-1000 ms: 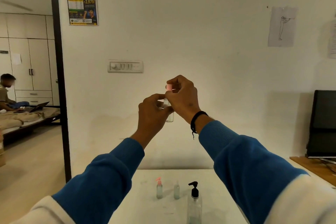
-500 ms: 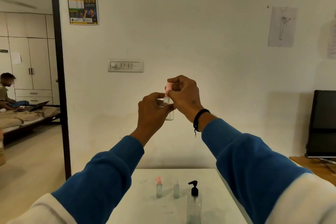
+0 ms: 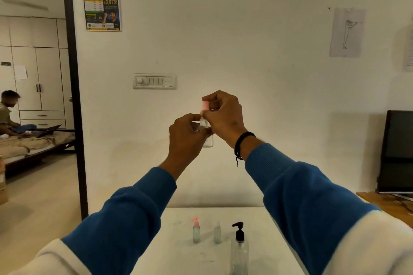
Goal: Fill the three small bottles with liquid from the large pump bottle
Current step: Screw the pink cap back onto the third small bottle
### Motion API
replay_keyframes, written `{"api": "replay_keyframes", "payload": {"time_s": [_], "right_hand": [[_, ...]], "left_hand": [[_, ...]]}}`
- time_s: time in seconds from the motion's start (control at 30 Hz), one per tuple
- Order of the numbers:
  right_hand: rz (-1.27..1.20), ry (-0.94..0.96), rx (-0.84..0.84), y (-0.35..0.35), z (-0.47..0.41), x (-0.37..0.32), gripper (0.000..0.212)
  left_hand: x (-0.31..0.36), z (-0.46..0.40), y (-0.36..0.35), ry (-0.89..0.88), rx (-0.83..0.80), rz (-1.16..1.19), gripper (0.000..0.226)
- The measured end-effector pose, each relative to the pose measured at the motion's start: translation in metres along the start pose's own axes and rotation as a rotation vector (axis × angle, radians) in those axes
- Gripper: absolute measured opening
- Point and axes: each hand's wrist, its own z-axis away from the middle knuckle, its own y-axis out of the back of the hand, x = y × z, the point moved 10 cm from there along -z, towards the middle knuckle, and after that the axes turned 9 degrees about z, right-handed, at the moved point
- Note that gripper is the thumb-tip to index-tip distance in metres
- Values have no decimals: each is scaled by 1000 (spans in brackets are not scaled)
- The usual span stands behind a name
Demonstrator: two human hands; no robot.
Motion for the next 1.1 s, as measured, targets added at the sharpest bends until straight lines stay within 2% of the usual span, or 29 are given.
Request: {"api": "replay_keyframes", "payload": {"time_s": [0.2, 0.4, 0.6, 0.7, 0.8, 0.9, 1.1], "right_hand": [[-12, -2, 37, 1, 3, 2, 24], [3, 6, -38, 0, 0, 4, 32], [-12, -6, 61, 5, 5, 10, 31], [-18, -8, 76, 8, 3, 10, 26], [-50, -34, 17, 5, -2, 13, 20], [-93, -32, -56, -3, -3, 14, 27], [15, 39, 5, 3, -1, 8, 25]], "left_hand": [[3, 2, -5, -28, -12, -28, 32], [-6, -2, 0, -10, 3, -11, 36], [-2, 0, -3, -19, 26, 32, 27], [-1, 1, -4, -32, 19, 35, 31], [-1, 2, -3, -41, 25, 42, 36], [-4, 2, -3, -14, 49, 58, 33], [-6, 5, -6, -19, 46, 40, 29]]}}
